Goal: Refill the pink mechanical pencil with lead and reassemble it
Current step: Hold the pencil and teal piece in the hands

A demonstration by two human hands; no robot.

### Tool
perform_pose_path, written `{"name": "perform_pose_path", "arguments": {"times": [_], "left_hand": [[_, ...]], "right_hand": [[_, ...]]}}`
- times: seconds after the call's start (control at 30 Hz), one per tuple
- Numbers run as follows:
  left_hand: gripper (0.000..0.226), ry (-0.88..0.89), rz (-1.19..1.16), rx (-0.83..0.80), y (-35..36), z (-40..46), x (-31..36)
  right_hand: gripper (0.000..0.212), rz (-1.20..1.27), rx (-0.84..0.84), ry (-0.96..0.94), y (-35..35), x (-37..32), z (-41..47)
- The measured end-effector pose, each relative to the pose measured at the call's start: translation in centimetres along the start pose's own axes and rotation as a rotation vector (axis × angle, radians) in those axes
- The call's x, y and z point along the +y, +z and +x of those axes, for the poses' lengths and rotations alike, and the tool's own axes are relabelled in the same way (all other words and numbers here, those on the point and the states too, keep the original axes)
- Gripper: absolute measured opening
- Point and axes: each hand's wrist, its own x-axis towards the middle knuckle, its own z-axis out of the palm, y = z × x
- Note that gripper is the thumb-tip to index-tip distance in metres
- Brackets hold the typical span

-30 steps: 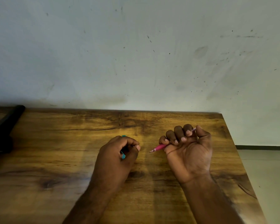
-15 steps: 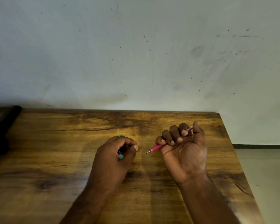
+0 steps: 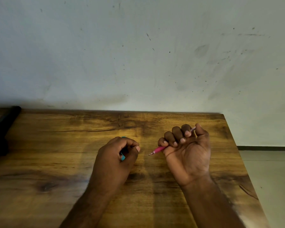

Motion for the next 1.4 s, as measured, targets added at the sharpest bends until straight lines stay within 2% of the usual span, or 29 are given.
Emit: {"name": "perform_pose_path", "arguments": {"times": [1.03, 1.4], "left_hand": [[0.013, -0.015, -0.057, 0.023, 0.27, 0.05, -0.62], [0.008, -0.009, -0.056, 0.016, 0.28, 0.01, -0.47]], "right_hand": [[0.041, 0.017, 0.041, -0.034, -0.29, 0.20, 0.35], [0.044, -0.005, 0.051, -0.012, -0.13, 0.16, 0.27]]}}
